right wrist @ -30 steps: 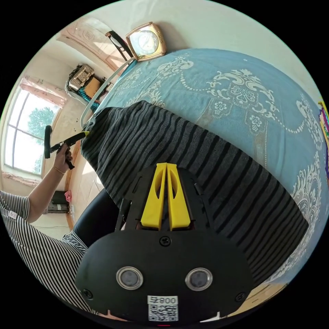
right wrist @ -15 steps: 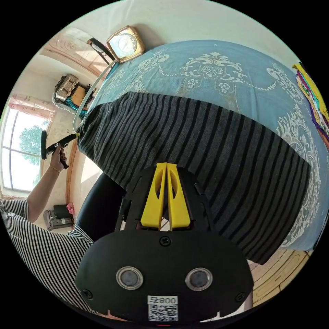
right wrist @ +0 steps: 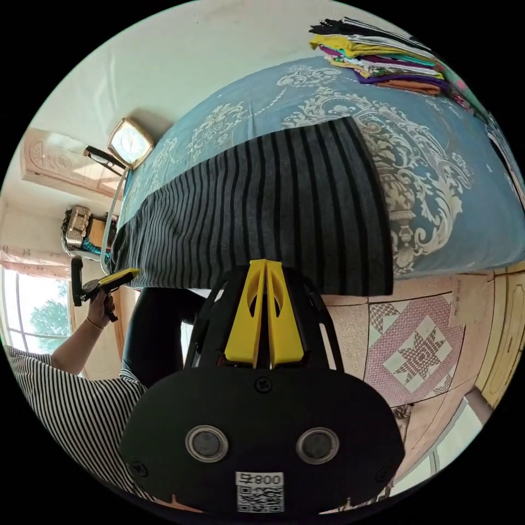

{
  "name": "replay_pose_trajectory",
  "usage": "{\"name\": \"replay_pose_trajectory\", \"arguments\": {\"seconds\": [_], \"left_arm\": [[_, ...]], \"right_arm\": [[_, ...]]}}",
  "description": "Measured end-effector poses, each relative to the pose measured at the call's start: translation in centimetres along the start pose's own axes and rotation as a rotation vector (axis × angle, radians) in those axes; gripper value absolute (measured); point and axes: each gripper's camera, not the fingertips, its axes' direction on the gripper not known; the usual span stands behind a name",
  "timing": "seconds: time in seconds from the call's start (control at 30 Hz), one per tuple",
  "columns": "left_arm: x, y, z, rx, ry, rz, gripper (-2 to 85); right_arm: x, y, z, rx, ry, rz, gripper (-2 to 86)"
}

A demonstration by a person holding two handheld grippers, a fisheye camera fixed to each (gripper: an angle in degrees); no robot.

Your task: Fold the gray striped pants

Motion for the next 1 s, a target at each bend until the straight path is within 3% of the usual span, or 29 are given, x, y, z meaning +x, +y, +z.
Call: {"name": "replay_pose_trajectory", "arguments": {"seconds": [0.17, 0.37, 0.67, 0.87, 1.0], "left_arm": [[9.0, -8.8, 0.6, 0.01, 0.172, 0.133, 1.0], [23.6, -21.5, 3.5, -0.056, 0.268, 0.396, 1.4], [40.0, -30.2, 6.8, -0.117, 0.3, 0.613, 2.5], [45.8, -32.0, 7.5, -0.099, 0.281, 0.683, 4.6], [46.2, -36.0, 7.1, -0.07, 0.341, 0.624, 5.9]], "right_arm": [[12.6, 7.9, -4.7, 0.217, -0.206, 0.383, 7.7], [20.1, 12.1, -4.5, 0.313, -0.454, 0.562, 10.8], [25.3, 14.9, -2.9, 0.356, -0.684, 0.641, 9.6], [25.6, 16.4, -3.8, 0.37, -0.69, 0.616, 6.9], [24.2, 17.2, -5.4, 0.399, -0.656, 0.548, 6.3]]}}
